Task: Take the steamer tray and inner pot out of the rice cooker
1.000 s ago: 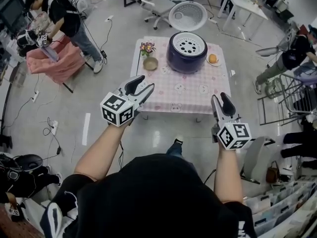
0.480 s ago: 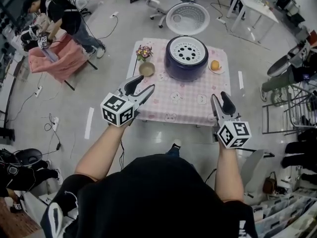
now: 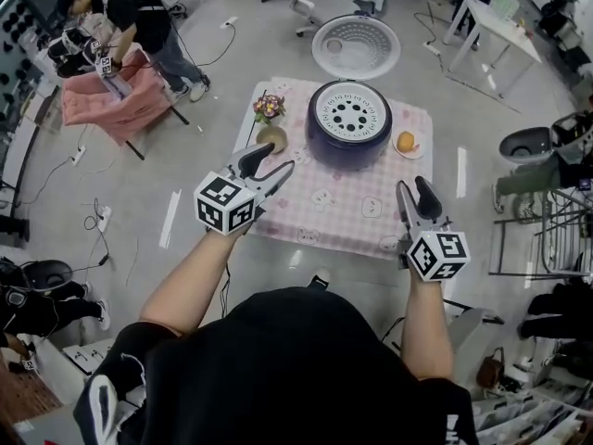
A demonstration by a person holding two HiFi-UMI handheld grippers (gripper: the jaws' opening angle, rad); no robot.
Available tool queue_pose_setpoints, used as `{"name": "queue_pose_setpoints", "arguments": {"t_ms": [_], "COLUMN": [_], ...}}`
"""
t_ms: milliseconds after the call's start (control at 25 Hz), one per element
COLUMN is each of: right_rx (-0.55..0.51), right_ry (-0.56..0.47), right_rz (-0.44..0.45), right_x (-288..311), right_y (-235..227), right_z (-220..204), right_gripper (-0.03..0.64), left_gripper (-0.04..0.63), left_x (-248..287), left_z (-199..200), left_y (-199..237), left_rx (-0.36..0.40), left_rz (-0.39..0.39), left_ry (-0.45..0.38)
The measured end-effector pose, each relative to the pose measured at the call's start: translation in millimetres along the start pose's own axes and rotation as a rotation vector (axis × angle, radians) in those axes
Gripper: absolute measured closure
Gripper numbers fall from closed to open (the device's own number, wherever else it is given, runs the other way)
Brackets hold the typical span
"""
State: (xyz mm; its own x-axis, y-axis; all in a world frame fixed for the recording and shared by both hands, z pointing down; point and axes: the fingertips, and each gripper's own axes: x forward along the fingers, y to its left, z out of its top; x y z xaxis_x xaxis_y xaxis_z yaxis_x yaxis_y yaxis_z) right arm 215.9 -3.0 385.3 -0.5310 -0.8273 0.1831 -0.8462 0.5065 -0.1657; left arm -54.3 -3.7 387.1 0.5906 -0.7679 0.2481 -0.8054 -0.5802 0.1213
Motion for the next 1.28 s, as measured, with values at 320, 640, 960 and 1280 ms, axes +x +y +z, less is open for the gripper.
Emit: {"name": "queue_pose_setpoints", "arguments": {"t_ms": [320,640,960,1280], "right_rx": [0.000,-0.007,-0.015,-0.060], "right_ry": [0.027,0.048,0.067,0.103], "right_rz": [0.054,0.100,0.131,0.115], "right_x": [30,41,55,83], "right_y": [-34,-55,-53,-45], "right_z": [2,8,8,10], "right_gripper": [0.431,0.431,0.431,0.410], "left_gripper": [0.344,0.342,0.342,0.342], "left_x": [33,52,54,64], "left_z": [6,12,9,5], "left_y": [6,-2,2,29], "left_rx": [-0.005,-0.006,-0.015,-0.047], "left_rz": [0.045,0.071,0.080,0.061], "left_ry": [0.013,0.023,0.034,0.022]}}
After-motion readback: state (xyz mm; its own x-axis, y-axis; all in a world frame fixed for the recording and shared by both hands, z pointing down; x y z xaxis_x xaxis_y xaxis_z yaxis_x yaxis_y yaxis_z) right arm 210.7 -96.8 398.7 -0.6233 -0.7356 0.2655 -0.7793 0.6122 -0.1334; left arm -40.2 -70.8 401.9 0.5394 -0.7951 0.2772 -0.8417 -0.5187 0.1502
